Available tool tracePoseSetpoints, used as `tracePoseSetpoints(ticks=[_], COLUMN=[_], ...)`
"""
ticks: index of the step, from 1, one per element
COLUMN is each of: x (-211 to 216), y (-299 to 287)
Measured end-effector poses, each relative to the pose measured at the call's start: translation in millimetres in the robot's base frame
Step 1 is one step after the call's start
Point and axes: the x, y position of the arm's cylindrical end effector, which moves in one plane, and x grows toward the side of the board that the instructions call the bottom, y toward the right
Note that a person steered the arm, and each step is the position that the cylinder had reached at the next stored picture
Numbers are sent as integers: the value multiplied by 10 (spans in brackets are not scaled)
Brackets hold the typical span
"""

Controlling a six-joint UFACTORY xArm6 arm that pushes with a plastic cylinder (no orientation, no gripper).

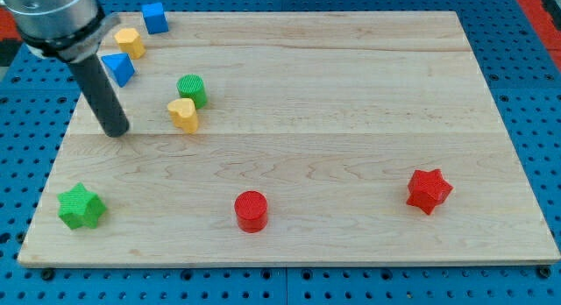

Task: Move the blue cube to the top of the yellow hexagon

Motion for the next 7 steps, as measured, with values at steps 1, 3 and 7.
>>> tracePoseSetpoints(ticks=[1, 3, 7], x=[41, -397, -209], y=[1016, 126, 417])
